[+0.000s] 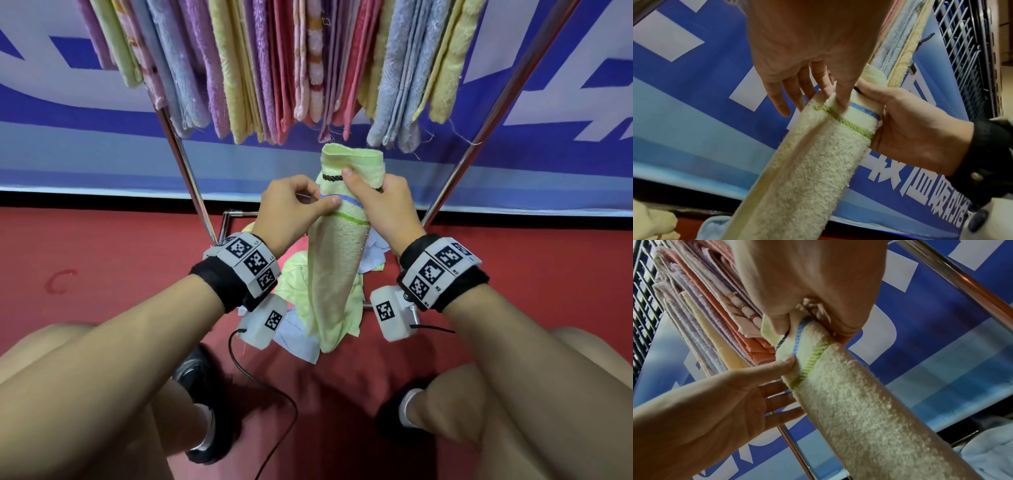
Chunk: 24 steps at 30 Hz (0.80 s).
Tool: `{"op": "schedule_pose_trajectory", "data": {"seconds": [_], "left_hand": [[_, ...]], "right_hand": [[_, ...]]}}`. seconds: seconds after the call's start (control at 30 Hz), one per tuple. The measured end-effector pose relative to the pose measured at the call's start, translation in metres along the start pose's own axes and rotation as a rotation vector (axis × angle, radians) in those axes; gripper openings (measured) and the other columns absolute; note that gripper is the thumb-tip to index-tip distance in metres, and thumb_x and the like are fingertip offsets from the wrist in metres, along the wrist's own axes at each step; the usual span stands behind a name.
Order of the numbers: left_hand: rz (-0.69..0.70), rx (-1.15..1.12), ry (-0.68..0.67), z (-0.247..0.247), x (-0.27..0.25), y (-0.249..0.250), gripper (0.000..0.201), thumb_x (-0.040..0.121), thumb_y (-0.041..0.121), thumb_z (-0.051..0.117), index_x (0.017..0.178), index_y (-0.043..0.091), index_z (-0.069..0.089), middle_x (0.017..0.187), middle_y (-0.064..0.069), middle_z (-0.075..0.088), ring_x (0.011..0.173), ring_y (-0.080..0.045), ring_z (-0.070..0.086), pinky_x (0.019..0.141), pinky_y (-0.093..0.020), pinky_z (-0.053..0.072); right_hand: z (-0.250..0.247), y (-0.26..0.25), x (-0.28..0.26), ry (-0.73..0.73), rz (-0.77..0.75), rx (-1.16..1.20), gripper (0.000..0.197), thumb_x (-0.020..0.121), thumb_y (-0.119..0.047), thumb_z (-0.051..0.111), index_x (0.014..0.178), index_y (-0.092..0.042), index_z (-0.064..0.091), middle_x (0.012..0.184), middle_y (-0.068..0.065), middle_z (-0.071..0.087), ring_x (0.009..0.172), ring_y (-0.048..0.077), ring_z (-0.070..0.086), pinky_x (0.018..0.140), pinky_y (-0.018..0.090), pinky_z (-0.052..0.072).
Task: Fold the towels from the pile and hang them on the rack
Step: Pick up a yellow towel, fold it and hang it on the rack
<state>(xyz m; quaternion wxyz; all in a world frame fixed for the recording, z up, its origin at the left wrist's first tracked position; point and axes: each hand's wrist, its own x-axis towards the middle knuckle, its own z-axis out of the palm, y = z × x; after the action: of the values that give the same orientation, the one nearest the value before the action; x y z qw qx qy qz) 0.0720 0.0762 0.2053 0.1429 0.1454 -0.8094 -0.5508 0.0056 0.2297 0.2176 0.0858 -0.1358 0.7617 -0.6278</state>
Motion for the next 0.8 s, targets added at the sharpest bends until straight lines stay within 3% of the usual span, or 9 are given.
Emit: {"op": "schedule_pose_trajectory", "data": {"seconds": [0.1, 0.23, 0.33, 0.4, 0.53, 0.57, 0.6, 0.7, 0.8], "left_hand": [[-0.004, -0.113, 0.024, 0.001, 0.0, 0.004, 0.026, 0.084, 0.025, 0.08, 0.083, 0.004, 0.064, 0.069, -0.012, 0.066, 0.06, -0.015, 0.057, 0.054, -0.025, 0.047], [-0.007, -0.131, 0.013, 0.0, 0.002, 0.011, 0.012, 0.097, 0.013, 0.063, 0.096, 0.004, 0.055, 0.065, -0.009, 0.058, 0.052, -0.014, 0.054, 0.043, -0.02, 0.044], [-0.058, -0.187, 0.004, 0.0, 0.004, 0.008, 0.013, 0.099, 0.013, 0.061, 0.105, 0.004, 0.053, 0.074, -0.015, 0.063, 0.06, -0.02, 0.057, 0.046, -0.022, 0.046], [-0.099, -0.246, 0.024, 0.0, 0.005, 0.005, 0.018, 0.096, 0.012, 0.065, 0.108, 0.002, 0.055, 0.075, -0.011, 0.07, 0.063, -0.019, 0.062, 0.052, -0.026, 0.051], [-0.138, -0.362, 0.006, 0.001, 0.009, -0.001, 0.008, 0.09, 0.008, 0.072, 0.094, 0.007, 0.065, 0.085, -0.013, 0.07, 0.081, -0.021, 0.066, 0.084, -0.042, 0.056], [-0.147, -0.389, -0.018, 0.001, 0.009, -0.002, 0.007, 0.09, 0.009, 0.072, 0.092, 0.009, 0.065, 0.086, -0.013, 0.069, 0.083, -0.022, 0.066, 0.087, -0.045, 0.056], [-0.151, -0.415, -0.05, 0.001, 0.009, -0.002, 0.008, 0.091, 0.009, 0.071, 0.09, 0.01, 0.064, 0.085, -0.012, 0.069, 0.081, -0.023, 0.065, 0.083, -0.046, 0.055], [-0.159, -0.427, -0.127, 0.004, 0.004, 0.001, 0.011, 0.093, 0.014, 0.069, 0.093, 0.011, 0.058, 0.074, -0.005, 0.064, 0.072, -0.024, 0.055, 0.066, -0.034, 0.045], [-0.187, -0.423, -0.136, 0.005, 0.001, 0.002, 0.022, 0.089, 0.022, 0.073, 0.101, 0.01, 0.06, 0.083, -0.012, 0.07, 0.079, -0.03, 0.056, 0.071, -0.044, 0.047]], "right_hand": [[0.001, 0.0, 0.0, 0.011, 0.013, 0.001, 0.034, 0.094, -0.041, 0.072, 0.094, -0.008, 0.079, 0.096, 0.012, 0.078, 0.096, 0.026, 0.074, 0.089, 0.047, 0.057], [-0.002, -0.003, 0.003, 0.029, 0.048, 0.023, 0.027, 0.095, -0.04, 0.071, 0.091, -0.014, 0.078, 0.088, 0.0, 0.078, 0.085, 0.011, 0.073, 0.084, 0.037, 0.059], [-0.001, -0.002, 0.004, -0.001, 0.057, 0.045, 0.032, 0.094, -0.042, 0.072, 0.097, -0.011, 0.079, 0.095, 0.006, 0.08, 0.095, 0.022, 0.076, 0.091, 0.044, 0.06], [0.001, -0.002, 0.002, -0.041, 0.072, 0.082, 0.033, 0.094, -0.041, 0.071, 0.101, -0.01, 0.079, 0.099, 0.008, 0.08, 0.098, 0.025, 0.076, 0.093, 0.046, 0.06], [0.002, -0.005, -0.001, -0.07, 0.12, 0.291, 0.022, 0.1, -0.022, 0.065, 0.109, -0.005, 0.075, 0.1, 0.008, 0.079, 0.092, 0.018, 0.076, 0.078, 0.029, 0.06], [0.002, -0.006, -0.001, -0.065, 0.127, 0.341, 0.021, 0.101, -0.018, 0.064, 0.111, -0.003, 0.074, 0.1, 0.008, 0.079, 0.091, 0.018, 0.076, 0.076, 0.027, 0.059], [0.002, -0.008, -0.001, -0.058, 0.13, 0.384, 0.02, 0.101, -0.014, 0.062, 0.114, -0.002, 0.072, 0.1, 0.008, 0.079, 0.091, 0.018, 0.076, 0.075, 0.027, 0.059], [-0.001, -0.01, 0.0, -0.033, 0.141, 0.48, 0.018, 0.102, -0.007, 0.058, 0.115, -0.001, 0.068, 0.093, 0.007, 0.079, 0.085, 0.018, 0.076, 0.07, 0.028, 0.059], [-0.003, -0.008, 0.0, -0.022, 0.125, 0.476, 0.017, 0.102, -0.009, 0.059, 0.113, -0.002, 0.07, 0.092, 0.007, 0.079, 0.085, 0.02, 0.077, 0.071, 0.03, 0.06]]}}
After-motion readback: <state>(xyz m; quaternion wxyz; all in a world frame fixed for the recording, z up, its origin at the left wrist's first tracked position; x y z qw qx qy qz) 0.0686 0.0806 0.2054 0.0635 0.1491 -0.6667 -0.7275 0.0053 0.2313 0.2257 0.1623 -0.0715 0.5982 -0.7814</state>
